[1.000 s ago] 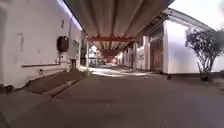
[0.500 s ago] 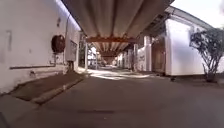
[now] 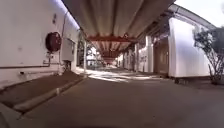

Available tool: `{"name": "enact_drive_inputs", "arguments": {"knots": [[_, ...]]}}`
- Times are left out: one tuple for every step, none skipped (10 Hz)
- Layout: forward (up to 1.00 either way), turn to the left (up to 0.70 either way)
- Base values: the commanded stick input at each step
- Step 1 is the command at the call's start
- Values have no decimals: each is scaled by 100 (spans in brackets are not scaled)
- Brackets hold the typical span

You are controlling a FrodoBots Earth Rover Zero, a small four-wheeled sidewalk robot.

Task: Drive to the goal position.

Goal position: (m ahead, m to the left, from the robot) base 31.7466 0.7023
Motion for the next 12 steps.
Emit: {"name": "enact_drive_inputs", "arguments": {"knots": [[70,0],[70,0],[70,0],[70,0],[70,0],[70,0],[70,0],[70,0],[70,0],[70,0],[70,0],[70,0]]}}
